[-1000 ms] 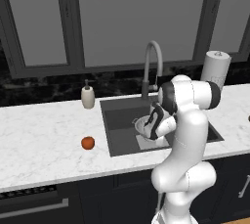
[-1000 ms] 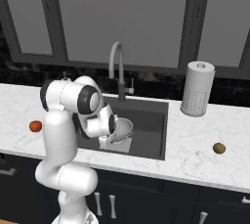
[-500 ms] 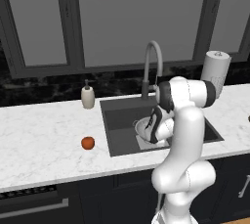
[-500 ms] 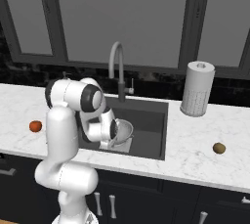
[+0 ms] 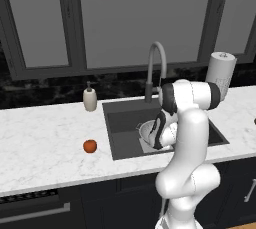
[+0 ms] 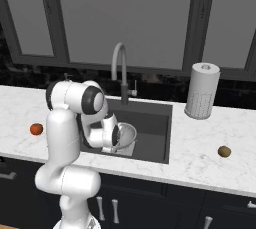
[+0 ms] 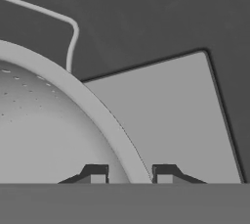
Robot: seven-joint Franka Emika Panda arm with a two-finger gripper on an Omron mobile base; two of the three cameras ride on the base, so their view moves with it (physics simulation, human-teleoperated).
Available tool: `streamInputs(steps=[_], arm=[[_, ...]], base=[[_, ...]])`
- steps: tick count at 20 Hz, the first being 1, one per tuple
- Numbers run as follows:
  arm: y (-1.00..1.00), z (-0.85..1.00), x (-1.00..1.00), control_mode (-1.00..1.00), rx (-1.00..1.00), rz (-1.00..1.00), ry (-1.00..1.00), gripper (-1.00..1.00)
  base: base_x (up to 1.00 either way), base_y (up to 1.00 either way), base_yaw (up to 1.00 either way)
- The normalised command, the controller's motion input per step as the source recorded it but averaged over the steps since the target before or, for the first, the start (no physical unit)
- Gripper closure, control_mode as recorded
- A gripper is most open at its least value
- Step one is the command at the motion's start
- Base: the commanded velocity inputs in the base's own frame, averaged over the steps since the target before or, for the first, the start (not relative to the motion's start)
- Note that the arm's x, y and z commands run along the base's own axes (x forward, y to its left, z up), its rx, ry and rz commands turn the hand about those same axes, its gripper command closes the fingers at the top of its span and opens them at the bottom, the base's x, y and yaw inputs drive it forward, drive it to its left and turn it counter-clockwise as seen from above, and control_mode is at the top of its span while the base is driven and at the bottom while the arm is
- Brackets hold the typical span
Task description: Put the colander in the sink, put the kiwi, orange in the colander, and turn on the sink faucet and pour water over the colander.
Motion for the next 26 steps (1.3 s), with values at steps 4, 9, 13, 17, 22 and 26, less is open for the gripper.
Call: streamInputs(steps=[4,9,13,17,22,26], arm=[[0.00,0.00,-0.15,-1.00,0.01,0.00,0.00,1.00],[0.00,0.00,-0.05,-1.00,0.00,0.00,0.00,1.00],[0.01,0.00,0.00,-1.00,0.00,0.00,0.00,1.00],[0.00,0.00,0.00,-1.00,0.00,0.00,0.00,1.00],[0.00,0.00,0.00,-1.00,0.00,0.00,0.00,-1.00],[0.00,0.00,0.00,-1.00,0.00,0.00,0.00,-1.00]], base=[[0.00,0.00,0.00],[0.00,0.00,0.00],[0.00,0.00,0.00],[0.00,0.00,0.00],[0.00,0.00,0.00],[0.00,0.00,0.00]])
